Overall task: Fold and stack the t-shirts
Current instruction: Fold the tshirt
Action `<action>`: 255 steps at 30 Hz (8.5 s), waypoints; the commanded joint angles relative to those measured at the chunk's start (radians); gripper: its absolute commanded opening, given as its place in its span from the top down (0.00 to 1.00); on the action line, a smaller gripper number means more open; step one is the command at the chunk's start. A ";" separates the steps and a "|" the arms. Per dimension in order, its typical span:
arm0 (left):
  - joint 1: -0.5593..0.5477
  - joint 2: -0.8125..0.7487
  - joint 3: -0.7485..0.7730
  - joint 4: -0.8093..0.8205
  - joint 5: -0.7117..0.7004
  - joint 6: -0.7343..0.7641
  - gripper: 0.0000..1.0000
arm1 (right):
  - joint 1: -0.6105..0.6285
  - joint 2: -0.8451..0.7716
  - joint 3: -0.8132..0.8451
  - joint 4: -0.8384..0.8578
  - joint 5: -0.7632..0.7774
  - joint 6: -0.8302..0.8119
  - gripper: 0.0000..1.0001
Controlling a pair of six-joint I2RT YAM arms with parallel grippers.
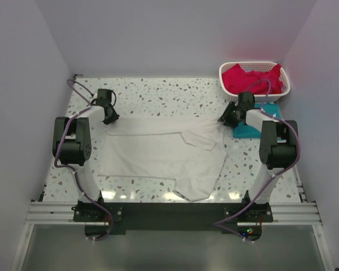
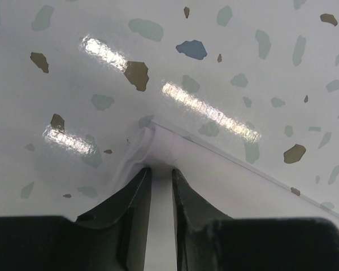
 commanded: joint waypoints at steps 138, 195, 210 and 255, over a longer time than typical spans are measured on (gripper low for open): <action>0.026 -0.648 -0.418 -0.358 -0.182 -0.119 1.00 | 0.280 -0.464 -0.203 -0.442 0.142 -0.082 1.00; 0.100 -0.181 -0.020 -0.267 -0.172 -0.118 0.68 | 0.188 0.063 0.385 -0.438 0.148 -0.206 0.69; -0.041 -0.634 -0.258 -0.257 -0.225 0.020 0.01 | 0.570 -0.292 0.016 -0.340 0.342 -0.385 0.42; -0.129 -0.822 -0.491 -0.211 -0.192 0.111 0.00 | 0.582 0.325 0.670 -0.242 0.797 -0.767 0.76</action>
